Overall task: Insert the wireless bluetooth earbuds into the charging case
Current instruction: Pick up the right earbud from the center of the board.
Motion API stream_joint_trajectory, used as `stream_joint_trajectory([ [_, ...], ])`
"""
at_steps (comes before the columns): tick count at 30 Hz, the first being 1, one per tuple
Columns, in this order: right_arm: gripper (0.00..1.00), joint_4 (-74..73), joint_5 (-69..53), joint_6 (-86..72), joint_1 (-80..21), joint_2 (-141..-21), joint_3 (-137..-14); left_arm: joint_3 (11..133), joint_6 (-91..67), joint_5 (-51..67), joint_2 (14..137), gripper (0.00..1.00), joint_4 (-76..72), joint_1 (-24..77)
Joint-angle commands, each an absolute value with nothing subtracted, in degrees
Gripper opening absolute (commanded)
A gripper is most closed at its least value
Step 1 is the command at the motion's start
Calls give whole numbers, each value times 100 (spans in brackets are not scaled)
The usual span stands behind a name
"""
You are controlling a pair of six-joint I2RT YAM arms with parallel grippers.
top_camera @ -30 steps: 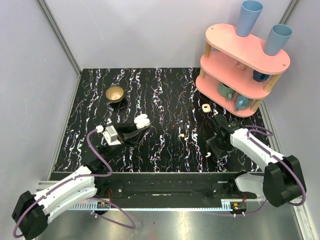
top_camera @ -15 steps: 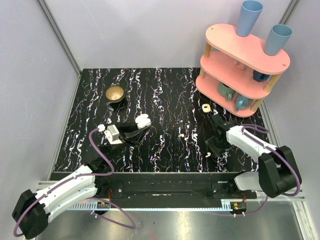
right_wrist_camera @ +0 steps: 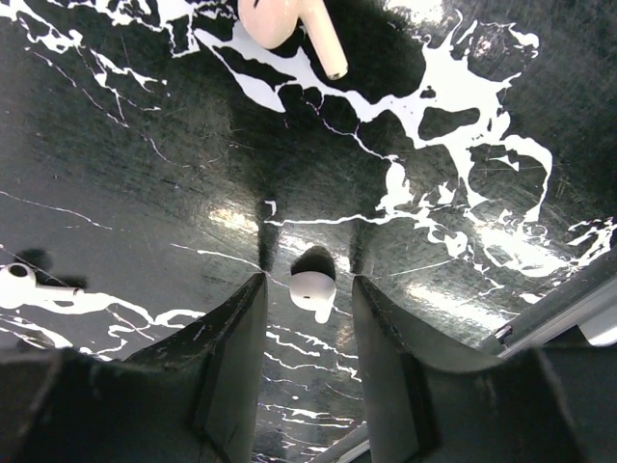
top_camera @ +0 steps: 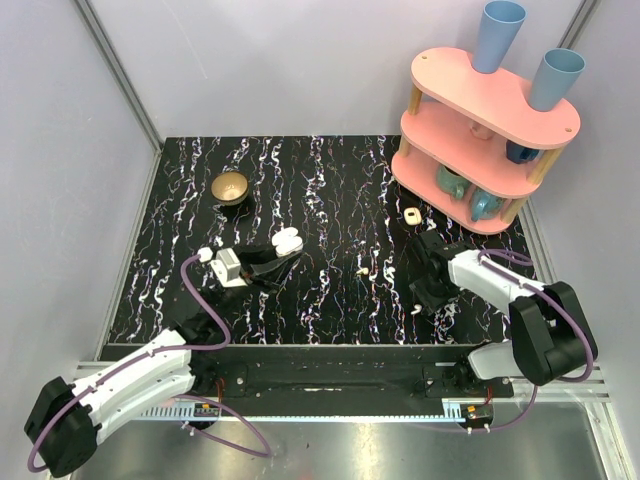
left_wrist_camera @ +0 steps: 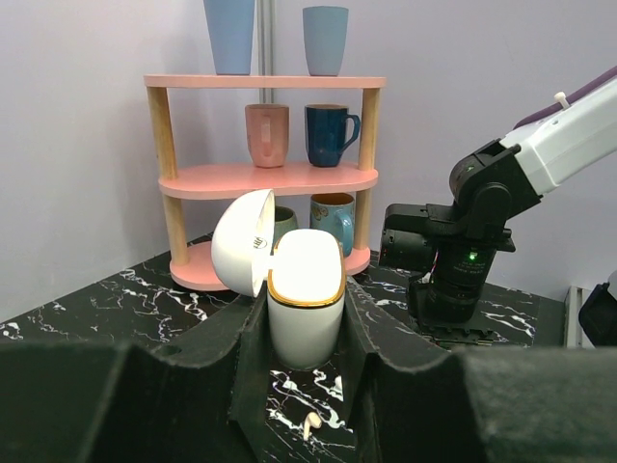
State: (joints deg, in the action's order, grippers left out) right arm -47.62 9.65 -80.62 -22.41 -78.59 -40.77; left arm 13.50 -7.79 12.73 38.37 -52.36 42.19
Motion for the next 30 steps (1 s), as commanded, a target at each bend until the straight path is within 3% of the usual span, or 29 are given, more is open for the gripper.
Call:
stream_joint_trajectory([
  [1, 47, -4685, 1230, -8077, -2285, -7971, -4043, 1564, -765, 1160, 3858, 0, -5563, 4175],
  [19, 42, -4632, 1292, -8051, -2285, -8165, -4052, 1538, -782, 1160, 3929, 0, -5616, 4131],
  [28, 35, -4614, 1301, -8033, -2276, -8156, -4043, 1529, -800, 1169, 3946, 0, -5651, 4122],
  [30, 29, -4579, 1301, -7998, -2285, -8121, -4025, 1529, -800, 1151, 3955, 0, -5651, 4113],
])
